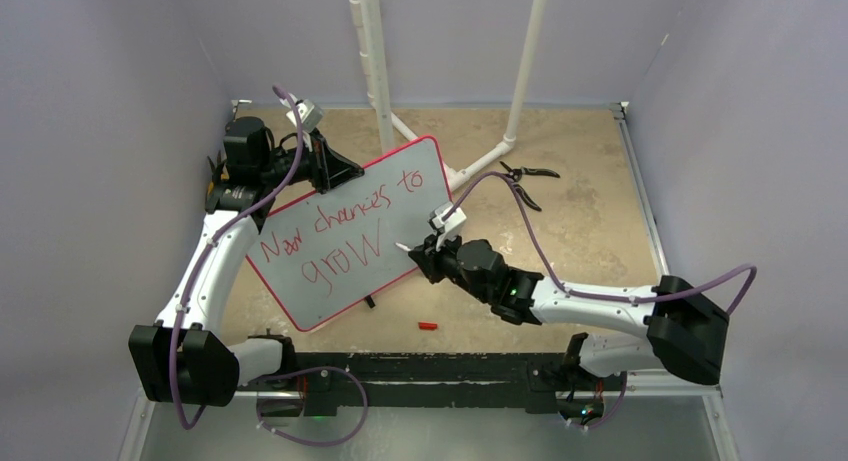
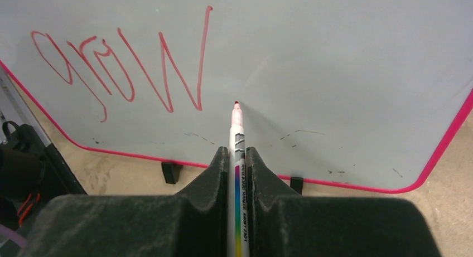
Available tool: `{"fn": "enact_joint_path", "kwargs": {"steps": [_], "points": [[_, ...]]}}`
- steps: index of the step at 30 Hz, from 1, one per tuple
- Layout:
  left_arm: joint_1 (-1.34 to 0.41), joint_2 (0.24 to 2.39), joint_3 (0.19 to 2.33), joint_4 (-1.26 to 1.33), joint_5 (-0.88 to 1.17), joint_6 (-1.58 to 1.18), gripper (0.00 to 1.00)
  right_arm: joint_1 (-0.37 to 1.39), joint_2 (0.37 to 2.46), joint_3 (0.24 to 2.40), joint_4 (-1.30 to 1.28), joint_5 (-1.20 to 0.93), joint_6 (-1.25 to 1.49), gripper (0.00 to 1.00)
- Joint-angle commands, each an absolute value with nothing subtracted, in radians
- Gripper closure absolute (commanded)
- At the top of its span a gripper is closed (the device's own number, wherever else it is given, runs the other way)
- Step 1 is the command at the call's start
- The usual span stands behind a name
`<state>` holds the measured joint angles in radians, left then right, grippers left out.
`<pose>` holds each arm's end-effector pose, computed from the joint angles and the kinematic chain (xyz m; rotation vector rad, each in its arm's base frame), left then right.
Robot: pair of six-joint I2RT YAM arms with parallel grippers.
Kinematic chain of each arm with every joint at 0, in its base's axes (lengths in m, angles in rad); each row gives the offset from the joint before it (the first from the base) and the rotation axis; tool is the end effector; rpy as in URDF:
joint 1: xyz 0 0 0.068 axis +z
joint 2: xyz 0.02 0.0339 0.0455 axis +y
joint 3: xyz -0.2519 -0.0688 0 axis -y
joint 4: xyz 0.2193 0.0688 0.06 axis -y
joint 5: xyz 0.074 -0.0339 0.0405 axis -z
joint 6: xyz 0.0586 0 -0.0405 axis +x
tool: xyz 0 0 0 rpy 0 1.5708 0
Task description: Write a sentence on the whiteboard
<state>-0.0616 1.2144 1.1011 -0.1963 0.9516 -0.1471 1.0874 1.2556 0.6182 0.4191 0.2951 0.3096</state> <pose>0.2562 -0.0636 0.3515 0.5827 1.7760 -1.0296 0.1456 0.2407 0.2425 -0.4913 1.7739 0.7352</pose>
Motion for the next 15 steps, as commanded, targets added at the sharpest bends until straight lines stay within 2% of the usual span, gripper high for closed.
{"fn": "enact_joint_path", "kwargs": {"steps": [1,15], "points": [[-0.038,1.221,1.084,-0.154,0.833,-0.132,1.0,1.091,1.285,0.654,0.451,0.302,0.322,1.0],[-0.037,1.217,1.082,-0.151,0.833,-0.134,1.0,1.089,1.312,0.672,0.432,0.327,0.339,1.0]]}}
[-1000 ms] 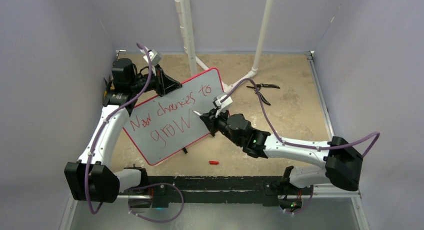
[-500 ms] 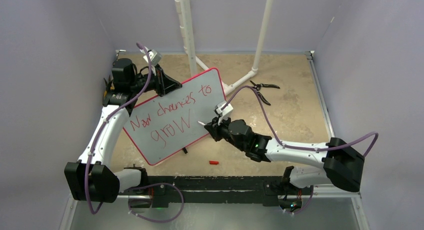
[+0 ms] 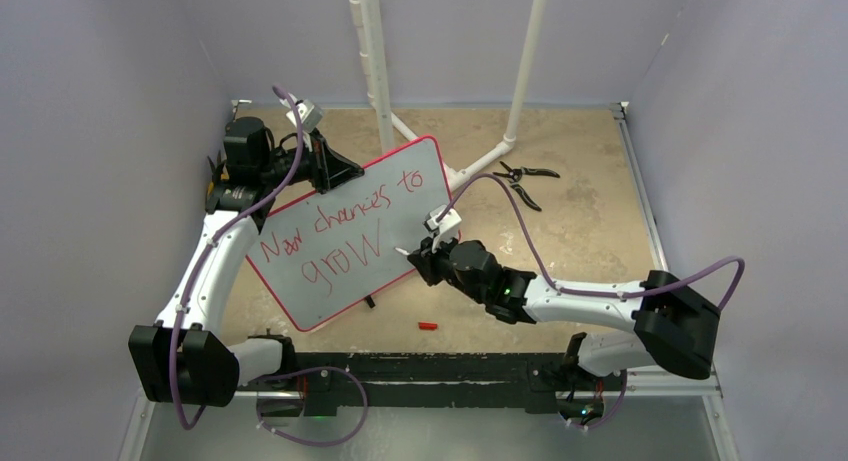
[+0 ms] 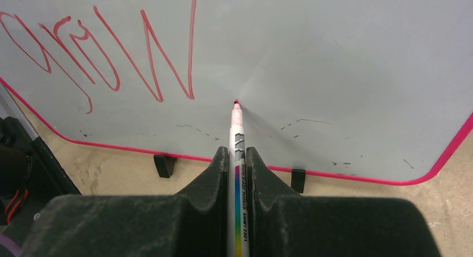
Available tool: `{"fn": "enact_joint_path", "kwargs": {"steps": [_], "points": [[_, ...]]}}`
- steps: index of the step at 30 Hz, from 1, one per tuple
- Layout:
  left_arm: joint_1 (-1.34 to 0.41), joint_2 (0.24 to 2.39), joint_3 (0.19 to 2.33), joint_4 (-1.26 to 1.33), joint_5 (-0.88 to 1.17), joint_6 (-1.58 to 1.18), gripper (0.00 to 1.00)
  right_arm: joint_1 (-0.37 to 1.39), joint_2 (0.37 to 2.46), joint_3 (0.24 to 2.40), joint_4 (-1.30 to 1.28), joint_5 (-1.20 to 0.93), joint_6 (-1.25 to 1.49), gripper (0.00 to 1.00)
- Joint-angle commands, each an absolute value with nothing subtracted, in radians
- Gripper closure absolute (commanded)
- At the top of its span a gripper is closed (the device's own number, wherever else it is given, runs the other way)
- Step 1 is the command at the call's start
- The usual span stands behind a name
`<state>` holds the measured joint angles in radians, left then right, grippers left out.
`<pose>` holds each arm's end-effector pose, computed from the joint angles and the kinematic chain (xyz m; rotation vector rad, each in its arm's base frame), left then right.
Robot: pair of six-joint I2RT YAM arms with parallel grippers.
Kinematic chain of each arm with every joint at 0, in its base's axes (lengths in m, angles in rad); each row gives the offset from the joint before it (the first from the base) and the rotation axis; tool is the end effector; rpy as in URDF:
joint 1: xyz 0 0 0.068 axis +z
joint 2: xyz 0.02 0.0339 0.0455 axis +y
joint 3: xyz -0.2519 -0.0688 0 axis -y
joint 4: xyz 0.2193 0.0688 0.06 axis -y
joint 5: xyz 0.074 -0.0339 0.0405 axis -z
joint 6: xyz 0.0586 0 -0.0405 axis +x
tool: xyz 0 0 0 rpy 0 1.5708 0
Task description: Write a sentence on the whiteboard
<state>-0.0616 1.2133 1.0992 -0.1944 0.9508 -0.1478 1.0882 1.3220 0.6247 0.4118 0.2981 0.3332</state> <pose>0.2561 -0.0636 0.3513 0.5820 1.7756 -1.0289 0.1495 0.2483 0.2262 -0.4998 1.8377 0.7089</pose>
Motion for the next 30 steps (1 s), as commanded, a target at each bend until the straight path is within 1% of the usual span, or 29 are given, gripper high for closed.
{"fn": "enact_joint_path", "kwargs": {"steps": [1,3,4,5,6,7,9,10,11,14,17,19,21,23,26,30], "points": [[-0.037,1.214,1.082,-0.15,0.831,-0.134,1.0,1.089,1.298,0.67,0.433,0.327,0.334,1.0],[-0.037,1.207,1.083,-0.146,0.816,-0.135,1.0,1.089,1.252,0.654,0.429,0.308,0.318,1.0],[-0.037,1.202,1.086,-0.147,0.798,-0.134,0.94,1.089,1.218,0.644,0.422,0.286,0.313,1.0],[-0.037,1.197,1.093,-0.15,0.778,-0.13,0.83,1.089,1.184,0.638,0.41,0.262,0.308,1.0],[-0.037,1.191,1.103,-0.159,0.756,-0.124,0.66,1.09,1.149,0.633,0.391,0.223,0.305,1.0],[-0.037,1.186,1.119,-0.168,0.731,-0.118,0.57,1.09,1.12,0.634,0.357,0.192,0.303,1.0],[-0.04,1.171,1.154,-0.191,0.657,-0.107,0.43,1.088,1.075,0.645,0.27,0.212,0.312,1.0],[-0.041,1.162,1.175,-0.216,0.617,-0.098,0.38,1.087,1.059,0.654,0.223,0.228,0.323,1.0],[-0.048,1.151,1.195,-0.233,0.573,-0.088,0.36,1.086,1.045,0.665,0.166,0.245,0.334,1.0],[-0.092,1.102,1.243,-0.258,0.427,-0.058,0.33,1.082,1.002,0.69,0.017,0.282,0.379,1.0],[-0.201,1.065,1.305,-0.304,0.282,-0.02,0.33,1.076,0.946,0.691,-0.108,0.323,0.433,1.0],[-0.264,1.045,1.322,-0.322,0.257,-0.046,0.32,1.073,0.906,0.681,-0.16,0.352,0.471,1.0],[-0.296,1.025,1.296,-0.301,0.307,-0.132,0.33,1.072,0.863,0.652,-0.166,0.375,0.506,1.0],[-0.313,1.002,1.242,-0.268,0.377,-0.224,0.34,1.072,0.819,0.607,-0.115,0.384,0.524,1.0],[-0.35,0.958,1.126,-0.2,0.404,-0.357,0.36,1.072,0.739,0.54,0.022,0.366,0.525,1.0],[-0.435,0.892,0.98,0.014,0.387,-0.562,0.37,1.072,0.61,0.449,0.268,0.369,0.53,1.0]]}}
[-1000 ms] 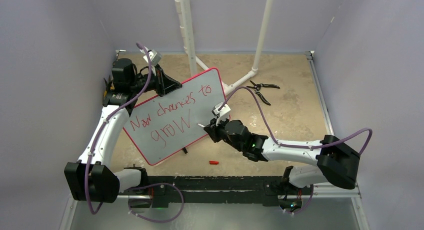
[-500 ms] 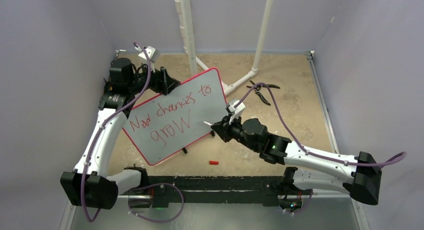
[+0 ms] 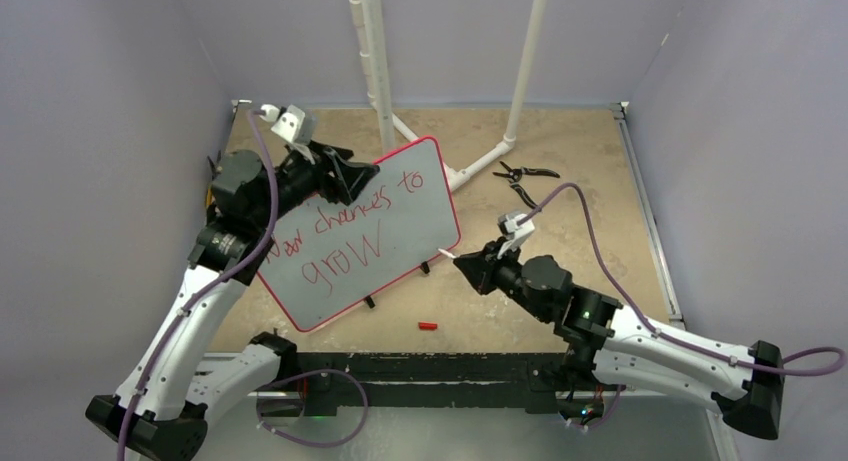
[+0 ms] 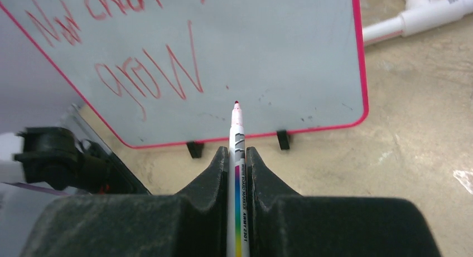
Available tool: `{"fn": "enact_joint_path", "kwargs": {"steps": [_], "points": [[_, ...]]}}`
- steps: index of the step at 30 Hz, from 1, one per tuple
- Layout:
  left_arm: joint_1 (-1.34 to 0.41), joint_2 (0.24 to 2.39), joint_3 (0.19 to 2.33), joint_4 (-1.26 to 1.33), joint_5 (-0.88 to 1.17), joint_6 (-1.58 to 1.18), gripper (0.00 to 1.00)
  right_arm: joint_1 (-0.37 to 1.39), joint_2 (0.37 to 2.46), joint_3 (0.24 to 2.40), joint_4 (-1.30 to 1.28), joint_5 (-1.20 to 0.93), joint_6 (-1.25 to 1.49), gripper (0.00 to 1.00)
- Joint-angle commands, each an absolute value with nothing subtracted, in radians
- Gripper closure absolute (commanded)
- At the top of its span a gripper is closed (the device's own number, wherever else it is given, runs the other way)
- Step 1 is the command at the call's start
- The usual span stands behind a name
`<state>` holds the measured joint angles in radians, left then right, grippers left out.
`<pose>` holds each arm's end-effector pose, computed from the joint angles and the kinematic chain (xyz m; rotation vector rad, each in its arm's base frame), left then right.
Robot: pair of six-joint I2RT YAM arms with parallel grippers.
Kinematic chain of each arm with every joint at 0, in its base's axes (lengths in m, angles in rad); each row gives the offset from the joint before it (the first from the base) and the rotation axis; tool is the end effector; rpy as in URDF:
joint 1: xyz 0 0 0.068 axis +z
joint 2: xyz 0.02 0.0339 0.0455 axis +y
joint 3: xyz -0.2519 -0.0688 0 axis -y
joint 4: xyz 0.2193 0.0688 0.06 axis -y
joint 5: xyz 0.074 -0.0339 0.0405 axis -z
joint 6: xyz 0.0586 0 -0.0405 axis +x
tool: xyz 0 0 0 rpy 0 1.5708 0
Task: Write a sentence on the whiteboard
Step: Write a sentence on the whiteboard, then close the whiteboard marker at the center of the board.
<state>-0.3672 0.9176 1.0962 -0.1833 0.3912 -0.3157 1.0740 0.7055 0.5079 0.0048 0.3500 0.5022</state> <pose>0.1789 -0.0927 0.4109 0.3584 1.5992 -0.8361 0.1043 0.1502 0.2679 -0.2575 1.8102 0.8310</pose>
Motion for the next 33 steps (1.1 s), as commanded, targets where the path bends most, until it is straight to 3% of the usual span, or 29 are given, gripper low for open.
{"fn": "enact_joint_path", "kwargs": {"steps": [1,7,14,18,29,33], "points": [[-0.465,0.883,0.948,0.075,0.38,-0.608,0.37,1.072,0.586,0.419,0.349,0.364,0.531,1.0],[-0.667,0.909,0.848,0.283,0.283,-0.732,0.37,1.072,0.564,0.356,0.602,0.375,0.518,1.0],[-0.884,1.027,0.83,0.147,0.332,-0.434,0.4,1.072,0.597,0.458,0.312,0.548,0.575,1.0],[-1.003,1.036,0.718,0.08,0.298,-0.251,0.43,1.072,0.554,0.461,0.249,0.598,0.574,1.0],[-1.271,1.215,0.643,-0.052,-0.023,-0.099,0.47,1.072,0.45,0.456,0.161,0.654,0.543,1.0],[-1.281,1.27,0.631,-0.05,-0.033,-0.052,0.49,1.072,0.437,0.472,0.126,0.681,0.5,1.0]]}}
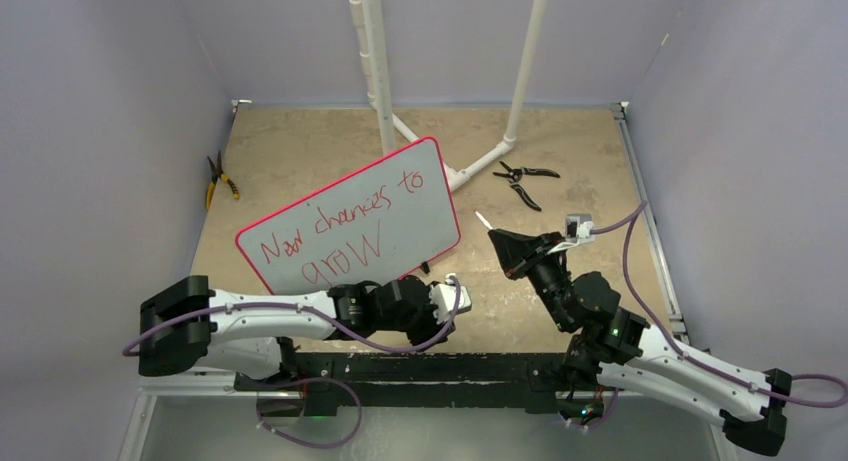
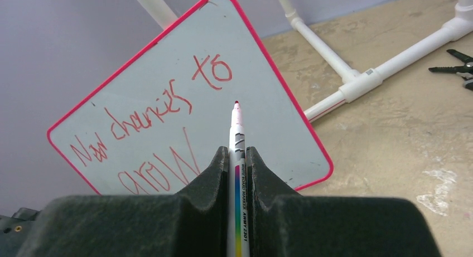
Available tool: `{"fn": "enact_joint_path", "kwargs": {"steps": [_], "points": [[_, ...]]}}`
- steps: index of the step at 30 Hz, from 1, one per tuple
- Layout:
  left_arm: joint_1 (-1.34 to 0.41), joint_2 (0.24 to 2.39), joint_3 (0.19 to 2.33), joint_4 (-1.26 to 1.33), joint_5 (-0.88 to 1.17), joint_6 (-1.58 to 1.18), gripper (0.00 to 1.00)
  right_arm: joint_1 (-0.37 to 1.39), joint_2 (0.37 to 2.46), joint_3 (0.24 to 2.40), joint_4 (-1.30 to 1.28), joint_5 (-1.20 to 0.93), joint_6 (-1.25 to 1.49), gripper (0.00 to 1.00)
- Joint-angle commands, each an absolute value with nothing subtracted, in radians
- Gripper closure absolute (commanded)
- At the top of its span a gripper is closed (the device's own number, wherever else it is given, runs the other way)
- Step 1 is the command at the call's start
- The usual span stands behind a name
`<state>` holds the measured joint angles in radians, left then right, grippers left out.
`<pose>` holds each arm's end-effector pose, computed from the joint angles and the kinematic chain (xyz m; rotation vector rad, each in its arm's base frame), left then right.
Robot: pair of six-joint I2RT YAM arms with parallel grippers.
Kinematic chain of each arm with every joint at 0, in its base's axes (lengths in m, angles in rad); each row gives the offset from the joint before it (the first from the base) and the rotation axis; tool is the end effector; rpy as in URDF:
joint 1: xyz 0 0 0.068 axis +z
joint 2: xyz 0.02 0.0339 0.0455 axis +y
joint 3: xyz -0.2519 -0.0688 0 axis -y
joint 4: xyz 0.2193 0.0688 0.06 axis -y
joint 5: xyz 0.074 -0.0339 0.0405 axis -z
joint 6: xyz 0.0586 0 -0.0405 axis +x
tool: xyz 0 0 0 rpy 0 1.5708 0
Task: Write a sentence on the whiteboard
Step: Close the whiteboard marker at the center of the board.
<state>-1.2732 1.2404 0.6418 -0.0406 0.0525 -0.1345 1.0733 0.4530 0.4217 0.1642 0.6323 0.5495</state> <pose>0.0732 -0.2491 0.1987 1.2871 1.9537 -0.8079 0.0948 0.1019 0.2929 0.1457 1.5167 0.8612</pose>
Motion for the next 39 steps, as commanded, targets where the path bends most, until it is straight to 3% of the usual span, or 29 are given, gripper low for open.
{"fn": "enact_joint_path", "kwargs": {"steps": [1,18,29,39], "points": [[-1.281,1.277,0.625,-0.045,-0.038,-0.039,0.49,1.072,0.433,0.474,0.124,0.68,0.483,1.0],[-1.276,1.472,0.733,-0.134,-0.041,-0.038,0.54,1.072,0.313,0.45,0.135,0.61,0.4,1.0],[-1.276,1.516,0.767,-0.235,-0.1,-0.093,0.63,1.072,0.247,0.44,0.134,0.607,0.393,1.0],[-1.278,1.539,0.769,-0.228,-0.146,-0.254,0.89,1.072,0.248,0.44,0.136,0.597,0.394,1.0]]}}
